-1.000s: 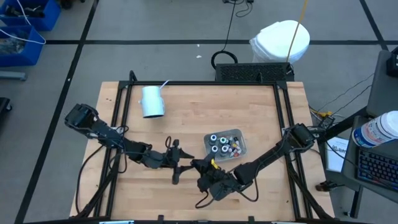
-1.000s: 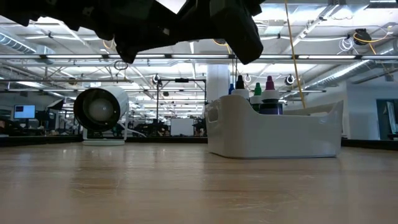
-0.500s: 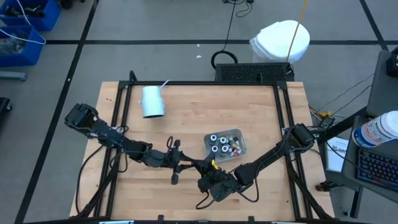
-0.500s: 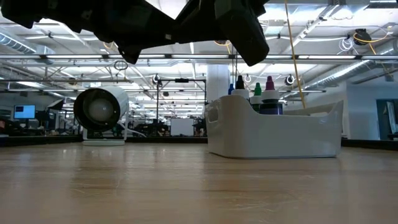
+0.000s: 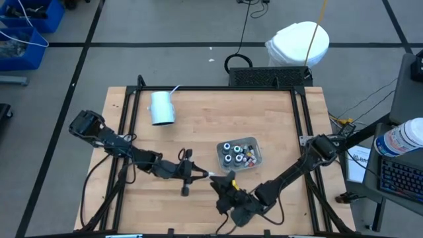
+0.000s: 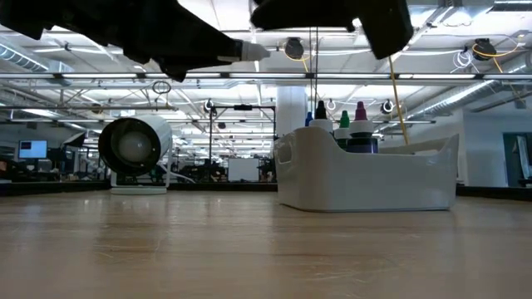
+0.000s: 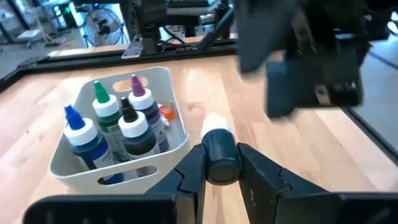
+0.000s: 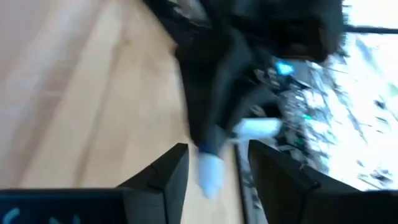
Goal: Pick & Place food coloring
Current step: Put the small blue food coloring bottle into the gray bin
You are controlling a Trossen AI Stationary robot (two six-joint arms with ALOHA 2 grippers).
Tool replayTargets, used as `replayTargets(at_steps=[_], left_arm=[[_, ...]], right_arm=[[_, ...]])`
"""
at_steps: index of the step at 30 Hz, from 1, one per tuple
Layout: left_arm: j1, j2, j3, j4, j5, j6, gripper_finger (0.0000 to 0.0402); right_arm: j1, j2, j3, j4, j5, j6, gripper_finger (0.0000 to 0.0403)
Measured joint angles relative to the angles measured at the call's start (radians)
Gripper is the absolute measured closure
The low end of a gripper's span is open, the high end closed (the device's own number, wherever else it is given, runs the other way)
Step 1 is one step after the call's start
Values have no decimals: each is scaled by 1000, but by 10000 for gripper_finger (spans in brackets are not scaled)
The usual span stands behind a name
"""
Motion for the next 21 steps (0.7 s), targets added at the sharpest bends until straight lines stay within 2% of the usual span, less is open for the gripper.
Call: replayTargets(at_steps=[2,8,15,21], left_arm=[[-13,0,0,-3,1,31,320],[-54,0,0,18,10,86,322],[-79,0,0,174,183,94,321],[-88,0,0,191,186,91,318]], right_arm=[[26,0,0,-3,60,1,238],[93,0,0,-21,63,-1,230],[111,0,-2,-30,67,1,230],[97,1,-2,13,137,-53,223]])
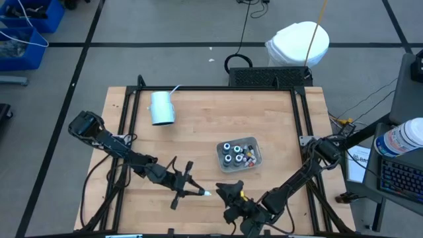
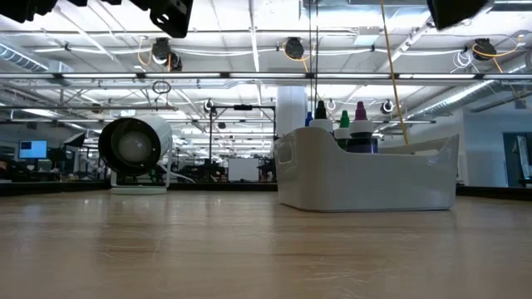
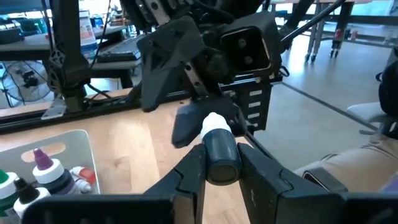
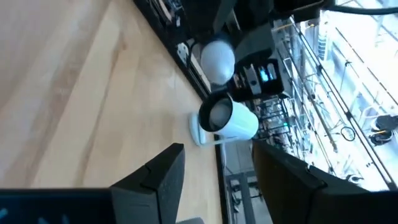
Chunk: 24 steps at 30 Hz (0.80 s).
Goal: Pick & Place food coloring
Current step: Put the small blue food coloring bottle into the gray bin
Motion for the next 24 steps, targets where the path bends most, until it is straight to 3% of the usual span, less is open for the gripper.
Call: replayTargets(at_steps=[13,24], left_arm=[[1,-1,0,-17,-1,3,315],[11,-1,0,-52,-39,-5,314]], right_arm=[[-66,1,-64,324,-227,-241,223],[-62,1,-142,508,-230,-407,266]])
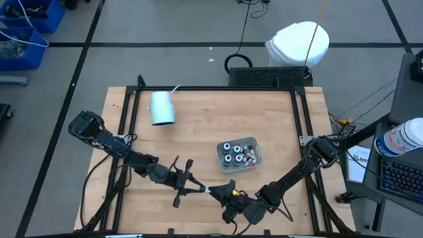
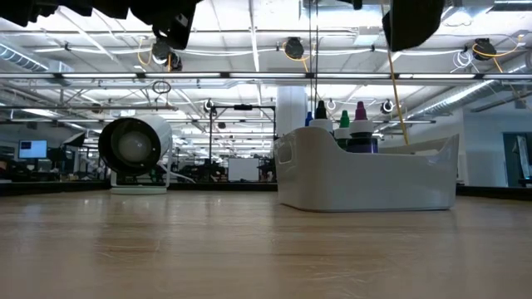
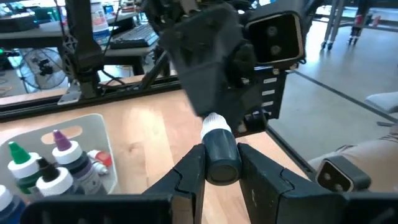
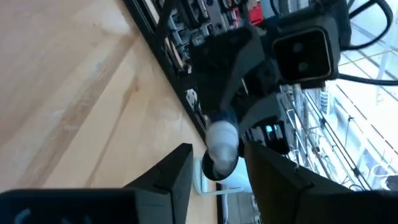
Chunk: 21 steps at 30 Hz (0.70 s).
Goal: Pick & Place food coloring
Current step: Put the small blue food coloring bottle into the gray bin
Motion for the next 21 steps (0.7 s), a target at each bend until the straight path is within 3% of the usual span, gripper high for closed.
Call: replayTargets(at_steps=[5,21], left_arm=[[17,0,0,-17,-4,-19,314],[23,-1,0,-41,-11,-29,314]], right_arm=[[-8,0,0,-24,-52,22,285],[-59,0,0,-34,-54,47,296]])
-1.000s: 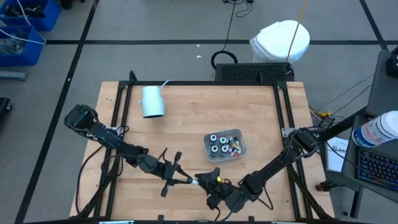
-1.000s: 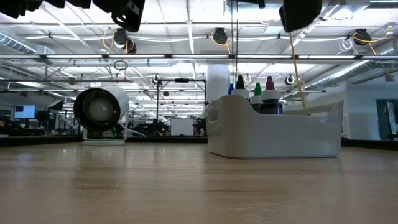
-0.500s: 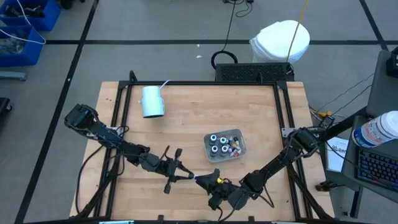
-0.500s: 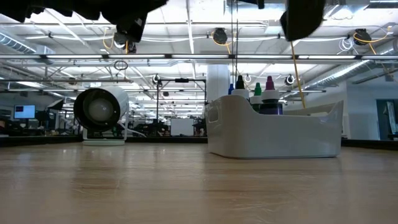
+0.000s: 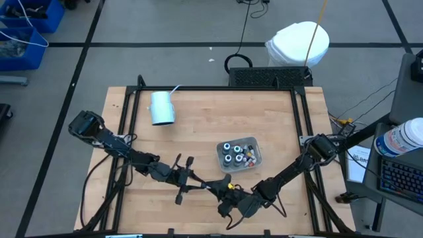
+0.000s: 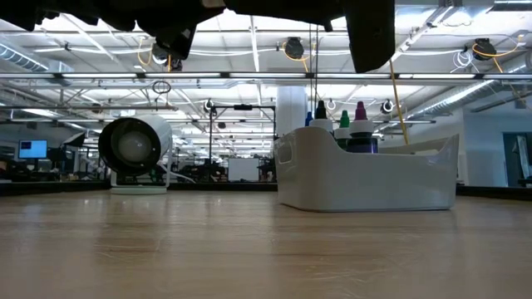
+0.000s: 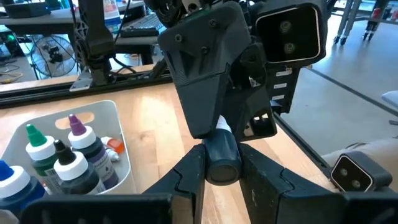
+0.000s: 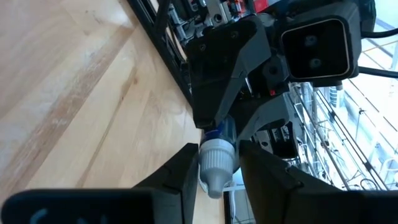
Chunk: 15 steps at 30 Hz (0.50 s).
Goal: Pick & Place food coloring
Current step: Put the small blue food coloring bottle into the gray bin
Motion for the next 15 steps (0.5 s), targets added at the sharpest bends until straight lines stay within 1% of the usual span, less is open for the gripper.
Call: replayTargets(at_steps=[2,8,15], left_arm=[[0,0,0,0,0,0,314],[1,0,0,-2,-4,0,314],[2,0,2,0,0,-9,314]], right_arm=[[0,0,0,1,2,-1,301],[9,0,0,-22,29,-3,332],[24,0,2,-28,79,19,333]])
